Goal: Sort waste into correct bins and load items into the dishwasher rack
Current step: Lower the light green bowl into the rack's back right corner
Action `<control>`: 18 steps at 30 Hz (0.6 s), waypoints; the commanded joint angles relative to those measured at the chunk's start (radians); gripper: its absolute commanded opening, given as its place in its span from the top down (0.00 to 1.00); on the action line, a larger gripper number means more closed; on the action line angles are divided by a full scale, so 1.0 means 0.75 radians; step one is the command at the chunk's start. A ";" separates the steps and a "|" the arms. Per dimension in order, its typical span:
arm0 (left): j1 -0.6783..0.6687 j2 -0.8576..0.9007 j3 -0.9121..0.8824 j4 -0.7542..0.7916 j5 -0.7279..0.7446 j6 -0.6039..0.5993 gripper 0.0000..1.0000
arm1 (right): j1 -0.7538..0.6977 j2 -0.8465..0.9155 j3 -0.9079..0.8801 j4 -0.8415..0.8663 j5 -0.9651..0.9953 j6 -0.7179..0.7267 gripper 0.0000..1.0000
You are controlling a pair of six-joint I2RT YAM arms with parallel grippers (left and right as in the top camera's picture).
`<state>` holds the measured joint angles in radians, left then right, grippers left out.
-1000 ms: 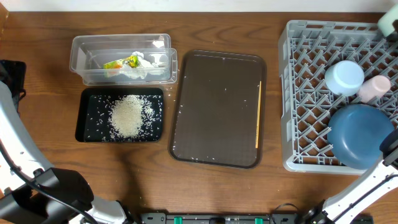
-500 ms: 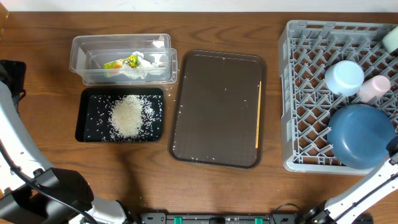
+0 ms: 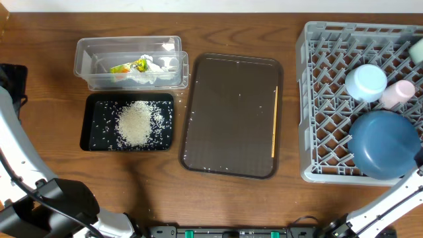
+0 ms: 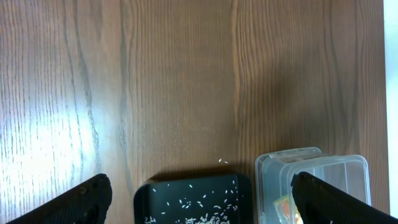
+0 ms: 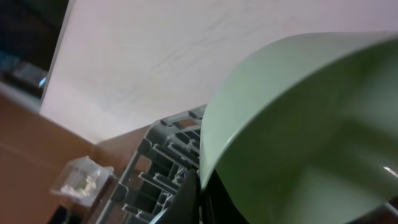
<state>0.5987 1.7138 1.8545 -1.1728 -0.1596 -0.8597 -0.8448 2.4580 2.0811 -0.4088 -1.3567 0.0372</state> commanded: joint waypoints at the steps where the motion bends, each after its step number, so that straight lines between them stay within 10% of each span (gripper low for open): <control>1: 0.003 0.007 -0.002 -0.006 -0.007 0.007 0.06 | -0.060 0.020 -0.003 -0.046 0.010 0.053 0.97; 18: 0.003 0.007 -0.002 -0.006 -0.007 0.007 0.06 | -0.112 -0.181 -0.003 -0.684 0.732 -0.113 0.68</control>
<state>0.5987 1.7138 1.8545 -1.1728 -0.1596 -0.8600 -0.9173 2.4256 2.0800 -0.9005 -0.9619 -0.0177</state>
